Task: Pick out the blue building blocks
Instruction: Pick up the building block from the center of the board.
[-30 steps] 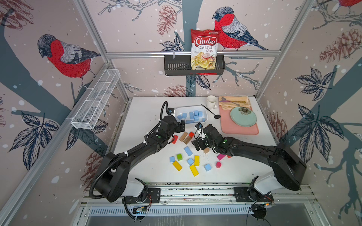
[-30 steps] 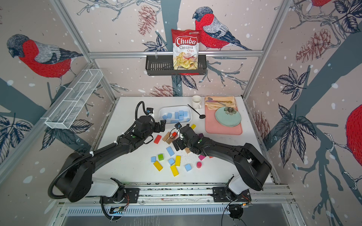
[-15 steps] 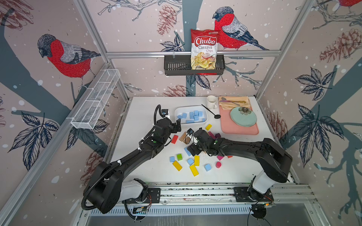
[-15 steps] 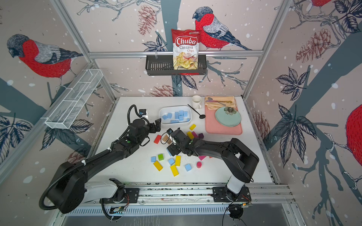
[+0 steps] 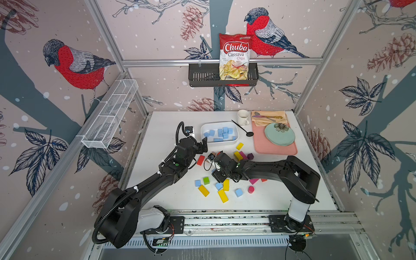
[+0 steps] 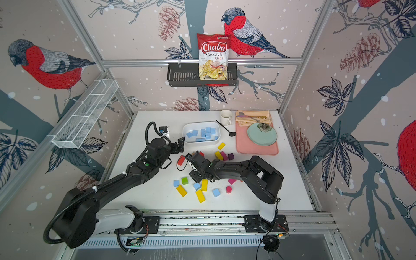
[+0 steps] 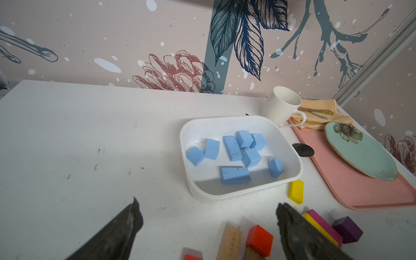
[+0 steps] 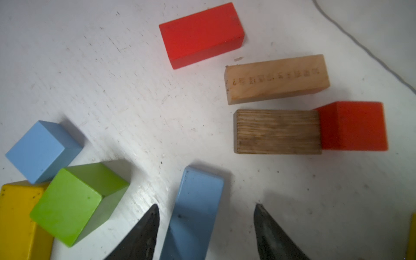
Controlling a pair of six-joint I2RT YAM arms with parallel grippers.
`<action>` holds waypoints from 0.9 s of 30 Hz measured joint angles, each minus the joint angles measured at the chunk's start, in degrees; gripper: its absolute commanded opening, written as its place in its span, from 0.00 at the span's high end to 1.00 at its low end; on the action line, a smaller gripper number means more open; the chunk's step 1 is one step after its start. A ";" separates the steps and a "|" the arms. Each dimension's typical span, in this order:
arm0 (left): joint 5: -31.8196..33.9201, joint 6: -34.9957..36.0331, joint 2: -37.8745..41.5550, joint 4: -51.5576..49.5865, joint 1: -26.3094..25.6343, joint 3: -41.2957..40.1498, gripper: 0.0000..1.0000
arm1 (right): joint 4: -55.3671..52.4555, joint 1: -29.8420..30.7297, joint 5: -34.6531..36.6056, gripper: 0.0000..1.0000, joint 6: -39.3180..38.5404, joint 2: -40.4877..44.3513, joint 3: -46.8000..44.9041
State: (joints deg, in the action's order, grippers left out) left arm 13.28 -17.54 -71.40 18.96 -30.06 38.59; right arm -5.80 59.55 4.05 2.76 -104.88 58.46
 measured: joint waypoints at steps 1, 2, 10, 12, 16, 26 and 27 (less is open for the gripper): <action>-0.02 0.02 0.00 0.00 0.00 -0.02 0.03 | -0.31 0.02 0.11 0.45 -0.04 -0.44 0.26; -0.07 0.02 -0.02 0.02 0.00 -0.04 0.03 | -0.48 0.02 0.26 0.48 -0.07 -0.74 0.44; -1.07 0.00 -0.35 0.04 0.00 -0.11 0.03 | -0.70 0.13 1.42 0.68 -1.14 -1.79 1.11; -1.07 0.00 -0.42 0.04 0.00 -0.11 0.03 | -0.70 0.13 1.66 0.71 -1.31 -1.79 1.11; -1.14 0.00 -0.44 0.04 0.00 -0.15 0.03 | -0.70 0.07 1.99 0.81 -1.60 -1.68 1.09; -1.20 -0.04 -0.35 0.07 0.00 -0.35 0.03 | -0.85 -0.74 2.16 0.93 -2.56 -0.59 0.66; -1.20 -0.04 -0.31 0.07 0.00 -0.37 0.03 | -0.85 -0.85 2.16 0.93 -2.56 -0.26 0.61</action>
State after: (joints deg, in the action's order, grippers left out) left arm 12.08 -17.58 -71.70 19.03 -30.06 38.22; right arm -6.66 58.70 6.22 0.21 -105.14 59.07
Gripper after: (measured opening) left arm 0.968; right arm 0.296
